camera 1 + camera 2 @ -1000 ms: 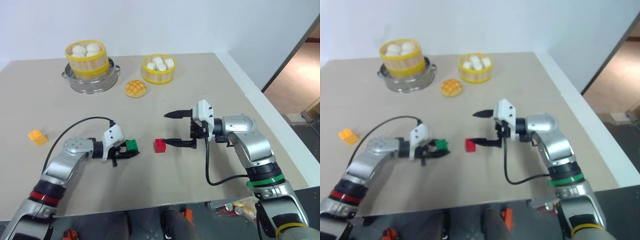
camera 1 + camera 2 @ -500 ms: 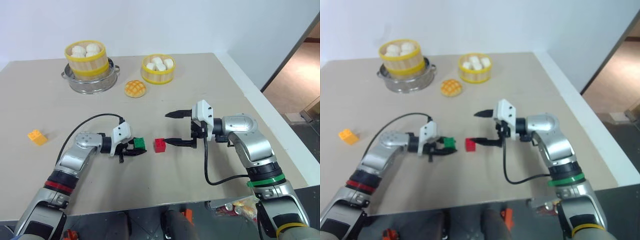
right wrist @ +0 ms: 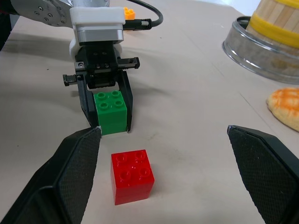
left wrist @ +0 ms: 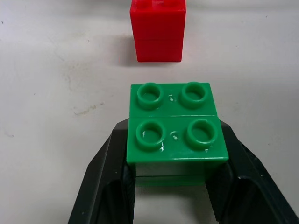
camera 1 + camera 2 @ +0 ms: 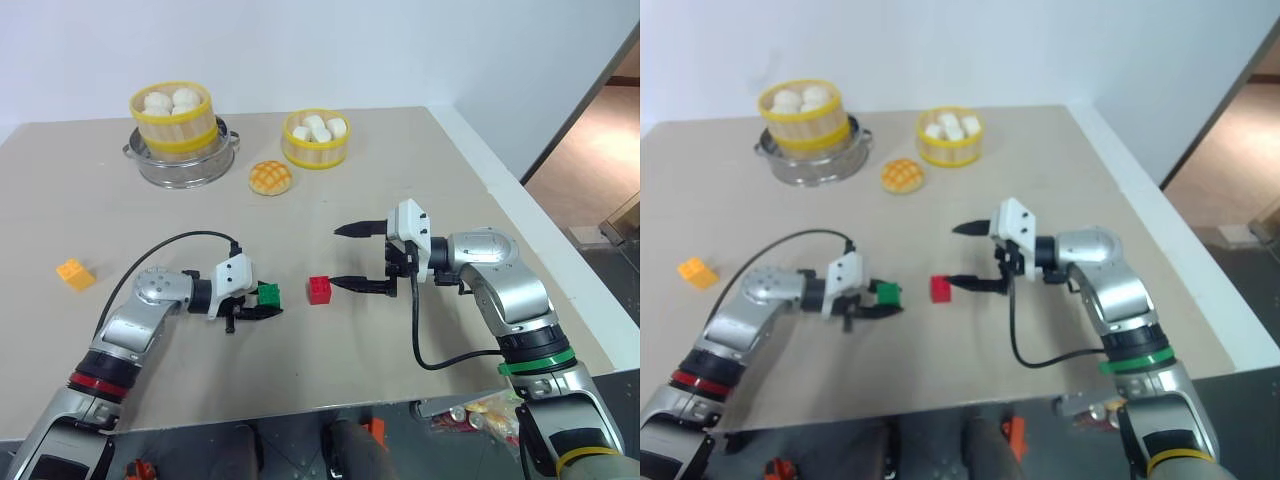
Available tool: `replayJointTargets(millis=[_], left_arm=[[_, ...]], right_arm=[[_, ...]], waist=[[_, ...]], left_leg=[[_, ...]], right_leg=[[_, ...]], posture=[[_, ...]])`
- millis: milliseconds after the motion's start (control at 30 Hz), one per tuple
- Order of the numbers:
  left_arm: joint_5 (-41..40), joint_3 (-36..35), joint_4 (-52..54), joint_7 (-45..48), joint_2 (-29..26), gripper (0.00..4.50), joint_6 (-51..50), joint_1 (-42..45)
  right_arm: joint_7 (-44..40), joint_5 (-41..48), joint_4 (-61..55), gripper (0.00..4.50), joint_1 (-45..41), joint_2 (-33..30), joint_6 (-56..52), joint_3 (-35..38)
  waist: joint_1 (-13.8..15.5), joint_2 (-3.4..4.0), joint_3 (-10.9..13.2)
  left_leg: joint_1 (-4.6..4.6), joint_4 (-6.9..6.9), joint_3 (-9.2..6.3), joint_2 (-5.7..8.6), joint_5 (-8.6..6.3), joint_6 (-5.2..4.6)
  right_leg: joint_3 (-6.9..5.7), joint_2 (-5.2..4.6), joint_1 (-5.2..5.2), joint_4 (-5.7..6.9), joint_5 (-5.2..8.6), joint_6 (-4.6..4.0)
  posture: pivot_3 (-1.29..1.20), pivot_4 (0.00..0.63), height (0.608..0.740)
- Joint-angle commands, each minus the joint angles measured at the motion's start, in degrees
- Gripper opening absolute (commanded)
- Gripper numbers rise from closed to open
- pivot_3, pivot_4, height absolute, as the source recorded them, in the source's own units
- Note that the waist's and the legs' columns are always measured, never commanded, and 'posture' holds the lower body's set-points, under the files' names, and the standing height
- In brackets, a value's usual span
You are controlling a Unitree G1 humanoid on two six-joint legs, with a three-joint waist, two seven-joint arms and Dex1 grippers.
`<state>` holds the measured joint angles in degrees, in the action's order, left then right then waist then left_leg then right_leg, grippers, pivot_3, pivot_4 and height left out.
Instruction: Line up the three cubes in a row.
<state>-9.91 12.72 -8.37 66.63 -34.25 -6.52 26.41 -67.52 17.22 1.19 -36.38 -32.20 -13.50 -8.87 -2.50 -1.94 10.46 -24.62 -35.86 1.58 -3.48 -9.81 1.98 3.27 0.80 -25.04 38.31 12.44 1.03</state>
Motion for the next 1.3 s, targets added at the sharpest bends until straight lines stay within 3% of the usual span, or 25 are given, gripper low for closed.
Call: replayJointTargets(millis=[33, 367, 433, 600, 667, 867, 967, 1300], left_arm=[[0.85, -0.19, -1.05, -1.03, 0.80, 1.36, 0.94, 0.37], [1.03, 0.82, -1.41, 1.59, 0.61, 1.36, 0.67, 0.45], [1.20, 0.77, -2.28, 1.79, 0.75, 2.41, 0.57, 1.49], [1.21, 0.48, -3.27, 2.56, 0.91, 4.14, 0.98, 3.23], [0.95, 0.29, -2.56, 2.88, 0.58, 4.49, 0.68, 3.28], [-1.07, -1.37, 2.10, 4.24, -0.98, 4.49, -0.74, 2.25], [-5.42, -5.53, 9.43, 4.10, -4.36, 4.49, -7.11, 1.31], [-12.67, -20.66, 20.91, -9.44, -9.49, 4.49, -23.31, 1.09]], right_arm=[[-0.32, 0.50, -1.04, 4.50, -0.44, -0.37, 1.24, 1.04], [-0.38, 0.45, -2.11, 4.50, 0.61, -1.20, 0.91, 1.02], [-0.24, 0.57, -2.45, 4.50, 0.79, -1.25, 0.73, 1.05], [-0.09, 0.54, -2.89, 4.50, 1.14, -1.58, 0.50, 1.20], [-0.03, 0.53, -2.87, 4.50, 1.15, -1.79, 0.48, 1.35], [0.15, 0.68, -2.90, 4.50, 0.88, -2.18, 0.47, 1.58], [0.82, 2.92, -4.17, 4.50, -0.06, -2.14, -2.32, 3.05], [3.67, 7.88, -8.81, 4.50, 0.31, -2.35, -9.21, 6.34]], waist=[[0.00, 0.00, 0.00], [0.07, 0.00, 0.00], [0.07, 0.00, 0.00], [0.07, 0.00, 0.00], [0.05, 0.00, 0.00], [-0.04, 0.00, 0.00], [-0.08, 0.00, 0.00], [-0.10, 0.00, 0.01]], left_leg=[[0.00, -0.03, 0.00, 0.00, 0.00, -0.01], [-0.02, -0.32, 0.03, 0.03, 0.00, -0.01], [-0.02, -0.32, 0.03, 0.03, 0.00, -0.01], [-0.03, -0.31, 0.03, 0.03, 0.00, -0.01], [-0.03, -0.31, 0.03, 0.03, -0.01, -0.02], [-0.04, -0.30, 0.03, 0.02, -0.01, -0.02], [-0.08, -0.29, 0.04, 0.01, -0.01, -0.02], [-0.10, -0.33, 0.01, -0.01, -0.01, -0.02]], right_leg=[[0.00, 0.00, 0.01, 0.01, -0.01, 0.01], [0.07, -0.04, 0.09, 0.01, -0.05, 0.03], [0.07, -0.03, 0.09, 0.01, -0.05, 0.05], [0.07, -0.02, 0.08, 0.01, -0.09, 0.12], [0.08, -0.02, 0.07, 0.00, -0.09, 0.12], [0.07, -0.01, 0.05, 0.02, -0.09, 0.11], [0.10, -0.01, 0.00, 0.02, -0.09, 0.11], [0.07, -0.01, -0.04, 0.08, -0.09, 0.12]], posture=[[0.00, 0.150, 0.740], [0.00, 0.150, 0.740], [0.00, 0.150, 0.740], [0.00, 0.150, 0.740], [0.00, 0.150, 0.740], [0.00, 0.150, 0.740], [0.00, 0.150, 0.740], [0.00, 0.150, 0.740]])
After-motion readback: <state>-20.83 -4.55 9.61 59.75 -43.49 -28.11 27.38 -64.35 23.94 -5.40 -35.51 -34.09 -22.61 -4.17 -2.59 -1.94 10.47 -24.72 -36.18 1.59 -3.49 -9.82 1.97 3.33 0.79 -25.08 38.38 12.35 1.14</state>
